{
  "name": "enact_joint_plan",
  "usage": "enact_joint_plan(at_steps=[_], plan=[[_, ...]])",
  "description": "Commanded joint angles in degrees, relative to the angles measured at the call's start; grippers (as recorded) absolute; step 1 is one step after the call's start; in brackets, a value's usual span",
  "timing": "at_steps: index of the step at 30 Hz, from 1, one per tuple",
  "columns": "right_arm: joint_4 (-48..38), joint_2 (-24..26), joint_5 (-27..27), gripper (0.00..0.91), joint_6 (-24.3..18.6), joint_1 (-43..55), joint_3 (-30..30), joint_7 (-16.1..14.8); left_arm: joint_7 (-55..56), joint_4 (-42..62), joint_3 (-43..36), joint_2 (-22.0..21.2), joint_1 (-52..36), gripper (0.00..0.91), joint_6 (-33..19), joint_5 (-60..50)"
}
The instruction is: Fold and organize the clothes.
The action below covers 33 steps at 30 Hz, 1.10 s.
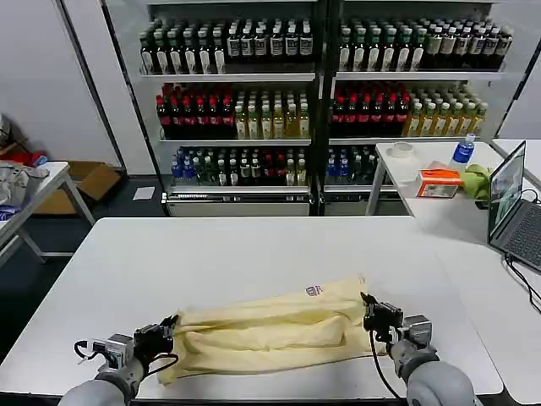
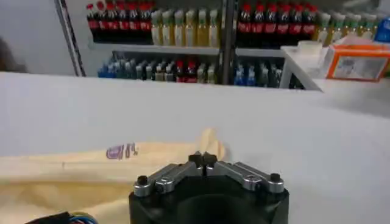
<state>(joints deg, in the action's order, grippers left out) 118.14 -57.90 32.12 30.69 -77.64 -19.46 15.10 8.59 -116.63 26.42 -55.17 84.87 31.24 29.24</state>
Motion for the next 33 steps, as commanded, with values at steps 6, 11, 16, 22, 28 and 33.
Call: enact_joint_plan(at_steps=[6,11,16,22,28,33], plan=[[-0.2,-1.6,-4.5,0.907,-1.9,-1.6,1.1,0.3,2.9,0.2,0.1,-3.3,1.0,0.907,-2.6,-4.4],[1.7,-1.4,-5.0,0.907,-3.6,-4.2,-0.9,0.5,6.2,-3.8,3.5,-7.2,3.6,0.907,-3.7,-2.8],[2.7,-1.4,-6.0,0.907,-4.9,-6.2,-2.2,0.7,9.2,-3.3,3.7,-9.3,5.1,0.907,-4.1,-2.7],[3.1,-1.4,-6.2,0.907,-5.2,-7.3,-2.7,1.0,10.3,-0.6,1.3,-11.4,3.9,0.907,-2.2,-0.1],[3.5,-1.1,-6.1,0.907,-5.3,-7.9,-2.9,1.1,10.9,1.6,0.0,-12.5,2.2,0.101,-1.0,4.4],[3.7,-0.9,-6.0,0.907,-5.5,-8.5,-3.6,1.1,10.9,2.4,-0.4,-13.0,1.7,0.03,-1.5,6.3]])
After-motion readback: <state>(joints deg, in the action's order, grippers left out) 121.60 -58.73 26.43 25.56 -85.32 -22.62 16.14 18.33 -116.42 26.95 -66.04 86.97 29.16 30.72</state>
